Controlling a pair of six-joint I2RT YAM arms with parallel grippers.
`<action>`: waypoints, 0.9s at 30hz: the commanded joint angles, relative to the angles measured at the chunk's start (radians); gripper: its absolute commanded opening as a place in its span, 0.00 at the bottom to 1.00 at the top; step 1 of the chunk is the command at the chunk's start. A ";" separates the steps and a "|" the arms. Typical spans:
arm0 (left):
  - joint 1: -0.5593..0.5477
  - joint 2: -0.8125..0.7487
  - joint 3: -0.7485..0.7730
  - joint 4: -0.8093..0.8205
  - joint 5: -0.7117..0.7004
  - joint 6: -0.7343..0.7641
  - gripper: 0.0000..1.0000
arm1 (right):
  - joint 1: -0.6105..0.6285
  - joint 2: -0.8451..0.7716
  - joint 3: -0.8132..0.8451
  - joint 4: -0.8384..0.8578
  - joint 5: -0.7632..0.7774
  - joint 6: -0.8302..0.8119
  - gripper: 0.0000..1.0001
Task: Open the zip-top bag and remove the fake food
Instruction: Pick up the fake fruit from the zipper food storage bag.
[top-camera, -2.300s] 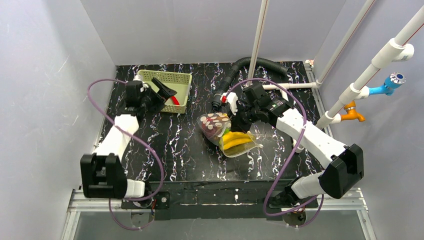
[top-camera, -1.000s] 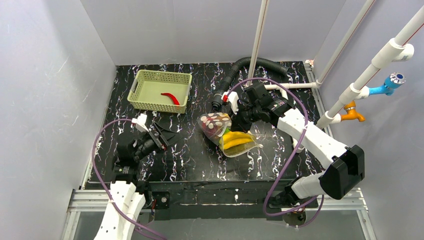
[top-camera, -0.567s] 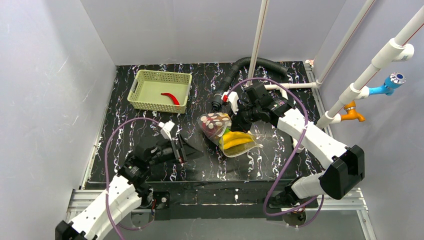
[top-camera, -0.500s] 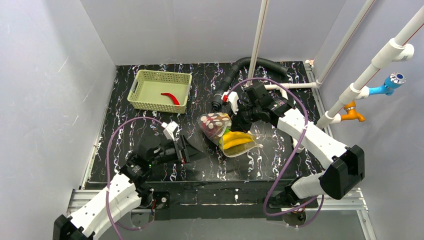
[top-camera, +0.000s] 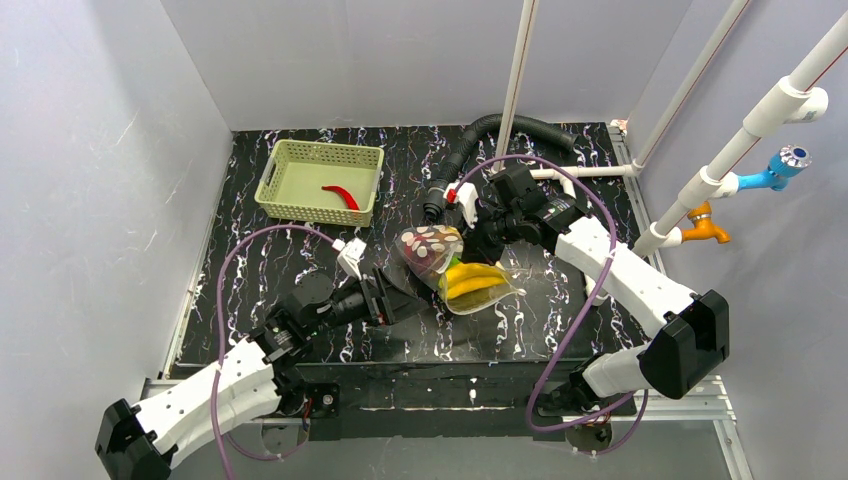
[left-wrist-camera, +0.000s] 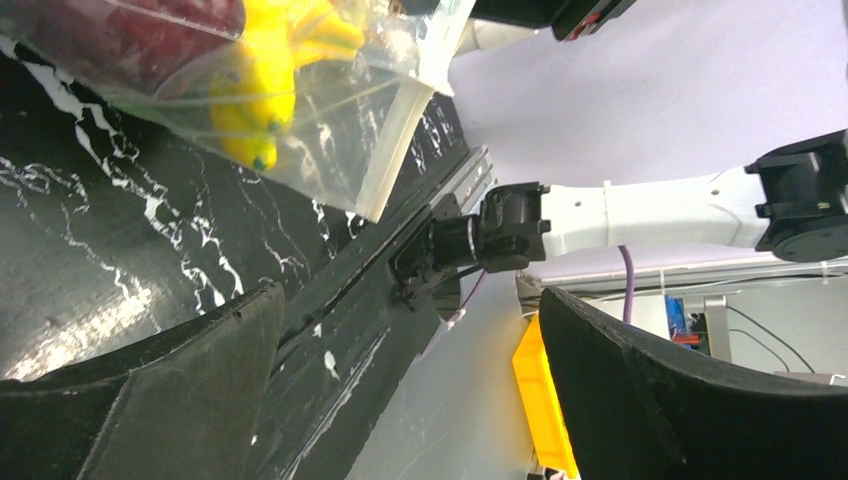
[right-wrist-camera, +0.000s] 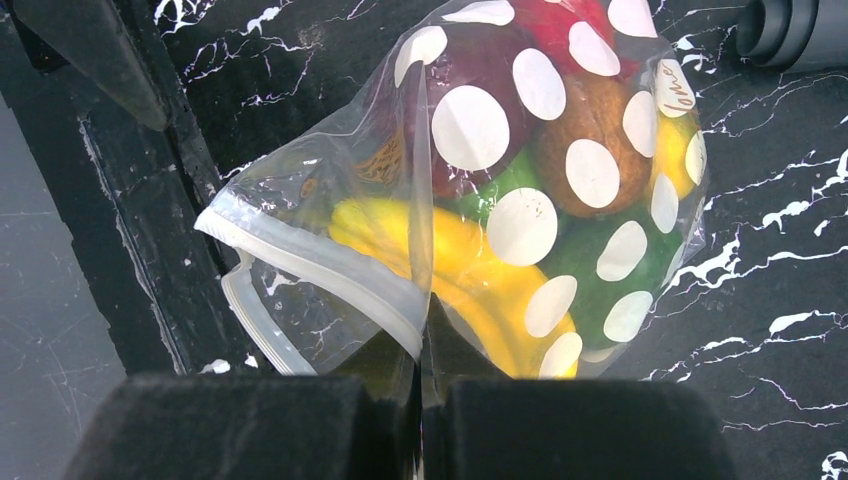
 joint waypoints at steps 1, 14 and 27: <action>-0.021 0.033 -0.008 0.135 -0.067 -0.036 0.98 | -0.004 -0.008 -0.002 0.030 -0.032 0.004 0.01; -0.075 0.110 -0.009 0.180 -0.145 -0.054 0.98 | -0.005 -0.008 -0.004 0.031 -0.042 0.008 0.01; -0.085 0.166 -0.016 0.213 -0.146 -0.049 0.98 | -0.005 -0.003 -0.005 0.032 -0.053 0.010 0.01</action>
